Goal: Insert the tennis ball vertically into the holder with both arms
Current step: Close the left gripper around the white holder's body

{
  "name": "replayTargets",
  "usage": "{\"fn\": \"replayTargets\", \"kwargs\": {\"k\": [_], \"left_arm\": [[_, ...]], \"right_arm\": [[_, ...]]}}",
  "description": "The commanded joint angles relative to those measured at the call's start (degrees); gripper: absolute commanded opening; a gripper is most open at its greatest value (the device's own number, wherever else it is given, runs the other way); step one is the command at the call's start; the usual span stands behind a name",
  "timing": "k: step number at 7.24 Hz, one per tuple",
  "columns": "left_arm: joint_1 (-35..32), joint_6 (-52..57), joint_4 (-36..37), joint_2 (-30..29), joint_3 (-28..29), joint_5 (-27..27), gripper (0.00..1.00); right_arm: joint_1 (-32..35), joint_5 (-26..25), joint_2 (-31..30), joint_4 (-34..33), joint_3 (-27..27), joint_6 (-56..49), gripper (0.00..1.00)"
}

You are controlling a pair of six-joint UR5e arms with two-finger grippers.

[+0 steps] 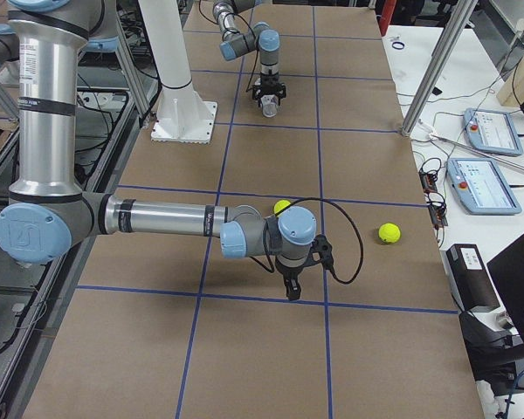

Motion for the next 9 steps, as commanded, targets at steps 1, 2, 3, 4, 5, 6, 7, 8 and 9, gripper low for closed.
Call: {"fn": "replayTargets", "kwargs": {"k": [1, 2, 3, 4, 5, 6, 7, 8, 9], "left_arm": [[1.02, -1.24, 0.0, -0.45, 0.32, -0.07, 1.0], [1.12, -2.03, 0.0, -0.63, 0.41, -0.07, 1.0], [1.03, -2.21, 0.0, -0.63, 0.58, -0.07, 1.0], [1.03, -3.08, -0.09, -0.37, 0.93, -0.07, 1.0], [1.03, -4.05, -0.09, -0.46, 0.94, -0.07, 1.0], [1.03, -6.84, -0.09, -0.46, 1.02, 0.02, 1.0], [1.03, -7.39, -0.09, -0.63, 1.03, 0.8, 1.0], [1.12, -9.75, -0.17, -0.55, 1.29, 1.07, 1.0], [1.12, -10.03, -0.26, -0.72, 1.38, 1.07, 1.0]], "right_arm": [[0.0, 0.0, 0.0, 0.11, -0.45, 0.0, 0.99], [0.0, 0.0, 0.0, 0.11, -0.45, 0.0, 0.99], [0.0, 0.0, 0.0, 0.11, -0.45, 0.0, 0.99], [0.0, 0.0, 0.0, 0.11, -0.45, 0.0, 0.99], [0.0, 0.0, 0.0, 0.11, -0.54, 0.0, 0.99], [0.0, 0.0, 0.0, 0.03, -0.63, 0.0, 0.99], [0.0, 0.08, 0.0, 0.11, -0.63, 0.0, 0.99], [-0.09, 0.09, 0.0, 0.11, -0.63, 0.0, 0.99], [-0.09, 0.09, 0.0, 0.03, -0.63, 0.09, 0.99]]}}
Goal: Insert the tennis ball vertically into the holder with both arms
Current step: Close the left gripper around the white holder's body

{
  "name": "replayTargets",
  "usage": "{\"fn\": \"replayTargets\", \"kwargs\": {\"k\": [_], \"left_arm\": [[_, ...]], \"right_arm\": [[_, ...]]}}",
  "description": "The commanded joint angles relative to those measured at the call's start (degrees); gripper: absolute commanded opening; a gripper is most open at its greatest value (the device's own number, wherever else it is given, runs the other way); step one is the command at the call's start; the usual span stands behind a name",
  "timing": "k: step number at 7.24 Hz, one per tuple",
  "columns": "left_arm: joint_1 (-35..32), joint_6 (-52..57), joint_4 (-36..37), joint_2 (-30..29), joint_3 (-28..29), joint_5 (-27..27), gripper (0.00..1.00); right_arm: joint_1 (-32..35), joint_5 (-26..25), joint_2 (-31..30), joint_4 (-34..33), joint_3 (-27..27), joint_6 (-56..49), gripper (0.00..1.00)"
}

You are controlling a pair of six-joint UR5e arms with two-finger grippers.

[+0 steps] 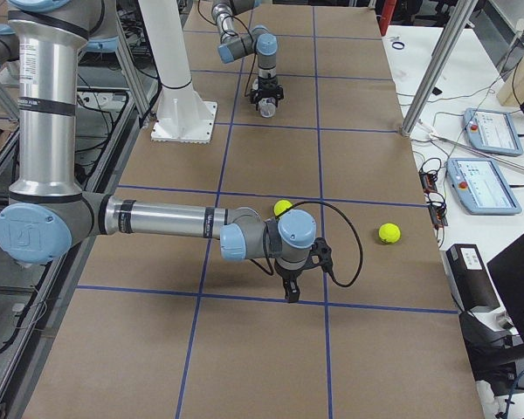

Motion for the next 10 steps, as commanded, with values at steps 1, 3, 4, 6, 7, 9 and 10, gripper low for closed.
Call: {"fn": "replayTargets", "kwargs": {"k": [1, 3, 4, 6, 7, 9, 10], "left_arm": [[0.03, -1.34, -0.1, -0.21, 0.51, 0.2, 1.0], [0.03, -1.08, -2.89, -0.12, 2.18, 0.2, 1.0], [-0.06, -0.91, -3.26, -0.12, 2.28, 0.2, 0.99], [-0.32, -0.82, -3.26, -0.03, 2.1, 1.08, 0.85], [-0.41, 0.84, -3.17, -0.03, 1.84, 2.82, 0.8], [-1.45, 1.56, -3.26, -0.21, 0.27, 3.19, 0.78], [-2.77, 1.56, -3.26, 0.05, -5.14, 3.19, 0.78]], "right_arm": [[-0.12, 0.01, 0.0, -0.06, -0.09, 0.07, 0.99], [-0.21, 0.01, 0.0, 0.02, -0.09, 0.07, 0.99], [-0.21, 0.01, 0.0, 0.02, -0.01, 0.07, 0.99], [-0.47, 0.01, 0.09, 0.02, -0.01, 0.07, 0.99], [-0.56, 0.01, 0.09, 0.02, -0.01, 0.07, 0.99], [-1.0, 0.01, 0.7, 0.02, 0.08, -0.02, 0.99], [-1.09, 0.01, 1.14, 0.02, 0.26, -0.02, 0.99]]}}
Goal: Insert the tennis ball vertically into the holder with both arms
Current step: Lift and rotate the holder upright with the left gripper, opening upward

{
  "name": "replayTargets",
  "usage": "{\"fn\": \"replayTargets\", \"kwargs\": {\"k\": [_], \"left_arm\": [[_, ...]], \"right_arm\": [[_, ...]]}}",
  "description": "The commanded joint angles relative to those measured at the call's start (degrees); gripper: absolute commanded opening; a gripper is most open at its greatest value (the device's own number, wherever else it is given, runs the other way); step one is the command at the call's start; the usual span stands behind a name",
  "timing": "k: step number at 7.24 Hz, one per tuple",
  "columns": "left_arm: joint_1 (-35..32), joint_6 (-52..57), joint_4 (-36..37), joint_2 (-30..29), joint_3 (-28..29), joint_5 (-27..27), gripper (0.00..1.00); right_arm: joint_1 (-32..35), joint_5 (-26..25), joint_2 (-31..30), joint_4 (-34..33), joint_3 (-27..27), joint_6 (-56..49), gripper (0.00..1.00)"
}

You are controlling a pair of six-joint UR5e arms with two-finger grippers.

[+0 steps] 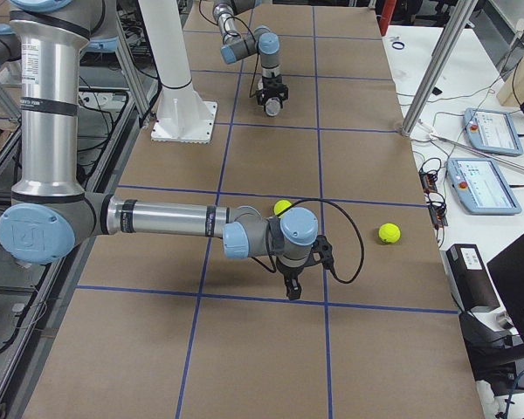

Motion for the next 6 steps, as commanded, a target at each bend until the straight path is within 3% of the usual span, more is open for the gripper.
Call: {"fn": "replayTargets", "kwargs": {"k": [1, 2, 3, 5, 6], "left_arm": [[-1.92, -0.19, -0.09, 0.21, -9.82, 0.13, 0.78], [-3.41, -1.23, -1.05, -0.22, -12.83, 0.13, 0.78], [-4.47, -4.2, -9.85, 0.03, -13.12, 0.22, 0.78], [-4.39, -14.55, -33.12, 0.65, -9.98, 5.9, 0.79], [-4.04, -18.78, -45.58, 0.74, -4.74, 7.59, 0.79]], "right_arm": [[-0.17, 0.17, 0.51, 0.0, 0.49, -0.01, 0.99], [-0.17, 0.96, 0.6, 0.0, 0.58, -0.1, 0.99], [-0.17, 2.36, 1.12, 0.09, 0.58, -0.01, 0.99], [-0.17, 3.43, 1.12, 4.54, 0.4, 0.25, 0.99], [-0.17, 4.47, 1.12, 4.74, 0.58, 0.34, 0.99]]}}
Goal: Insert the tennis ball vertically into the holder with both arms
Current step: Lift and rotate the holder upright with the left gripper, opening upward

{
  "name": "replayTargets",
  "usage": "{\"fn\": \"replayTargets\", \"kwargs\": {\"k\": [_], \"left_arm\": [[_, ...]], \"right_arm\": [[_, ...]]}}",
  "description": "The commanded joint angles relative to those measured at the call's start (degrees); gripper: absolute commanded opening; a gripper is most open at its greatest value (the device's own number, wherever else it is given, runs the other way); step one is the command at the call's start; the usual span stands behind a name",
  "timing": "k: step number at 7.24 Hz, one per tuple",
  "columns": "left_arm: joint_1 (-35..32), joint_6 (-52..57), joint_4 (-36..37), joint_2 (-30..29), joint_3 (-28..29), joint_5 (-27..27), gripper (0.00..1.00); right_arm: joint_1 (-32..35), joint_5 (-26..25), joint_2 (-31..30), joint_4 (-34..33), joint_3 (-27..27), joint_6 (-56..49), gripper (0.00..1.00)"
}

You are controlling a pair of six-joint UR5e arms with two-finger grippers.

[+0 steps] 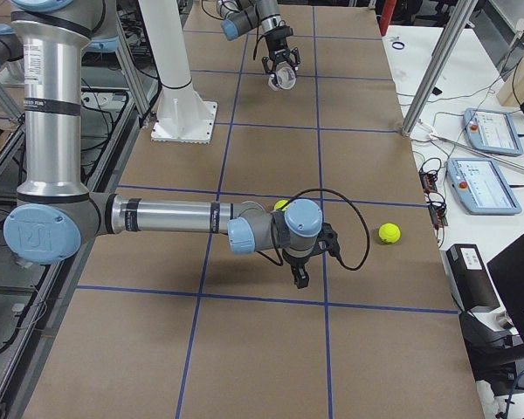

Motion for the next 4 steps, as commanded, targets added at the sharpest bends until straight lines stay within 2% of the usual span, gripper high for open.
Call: {"fn": "replayTargets", "kwargs": {"k": [1, 2, 3, 4], "left_arm": [[0.68, -7.28, -32.96, 0.7, 13.06, 5.6, 0.8], [1.21, -7.38, -52.37, 0.62, 22.63, 8.5, 0.8], [1.91, -7.3, -62.75, -0.25, 29.33, 11.06, 0.8], [2.27, -7.21, -64.68, -0.34, 30.36, 12.91, 0.8]], "right_arm": [[-0.09, 2.73, 0.12, 1.36, 0.45, 1.45, 0.99], [-2.26, 2.84, 0.21, 1.45, 3.49, 7.98, 0.99], [-6.46, 2.49, 0.3, 1.37, 7.61, 16.49, 0.99], [-9.81, 2.4, 0.48, 1.45, 10.7, 24.06, 0.99]]}}
